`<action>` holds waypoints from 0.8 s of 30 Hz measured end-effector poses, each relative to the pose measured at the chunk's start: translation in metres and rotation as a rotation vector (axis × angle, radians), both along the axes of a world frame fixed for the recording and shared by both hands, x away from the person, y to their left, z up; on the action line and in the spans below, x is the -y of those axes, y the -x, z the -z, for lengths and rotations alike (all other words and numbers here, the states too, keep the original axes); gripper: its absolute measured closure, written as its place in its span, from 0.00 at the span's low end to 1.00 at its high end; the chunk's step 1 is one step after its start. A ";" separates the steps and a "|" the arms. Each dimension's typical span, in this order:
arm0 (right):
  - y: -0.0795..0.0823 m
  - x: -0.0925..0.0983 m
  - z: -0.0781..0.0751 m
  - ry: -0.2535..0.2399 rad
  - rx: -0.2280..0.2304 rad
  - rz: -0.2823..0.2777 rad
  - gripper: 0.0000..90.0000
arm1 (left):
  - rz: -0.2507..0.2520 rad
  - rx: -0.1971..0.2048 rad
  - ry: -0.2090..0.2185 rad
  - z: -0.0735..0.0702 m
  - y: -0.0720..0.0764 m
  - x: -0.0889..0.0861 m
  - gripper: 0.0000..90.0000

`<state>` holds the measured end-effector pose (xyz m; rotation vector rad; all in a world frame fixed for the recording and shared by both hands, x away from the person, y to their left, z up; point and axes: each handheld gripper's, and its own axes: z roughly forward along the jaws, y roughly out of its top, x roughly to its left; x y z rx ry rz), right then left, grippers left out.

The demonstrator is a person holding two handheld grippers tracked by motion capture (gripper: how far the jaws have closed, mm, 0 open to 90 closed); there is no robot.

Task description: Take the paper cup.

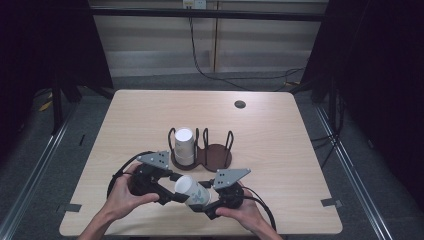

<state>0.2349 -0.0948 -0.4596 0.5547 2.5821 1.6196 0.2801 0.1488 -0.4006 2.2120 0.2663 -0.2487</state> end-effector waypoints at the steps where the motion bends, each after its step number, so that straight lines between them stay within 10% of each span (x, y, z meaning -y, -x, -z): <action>1: 0.000 0.000 0.000 -0.004 -0.004 0.000 0.33 | -0.002 0.000 0.001 0.000 0.000 0.000 0.40; 24: -0.003 0.010 -0.007 0.001 -0.028 0.024 0.34 | -0.050 0.057 -0.021 -0.001 0.003 -0.005 0.18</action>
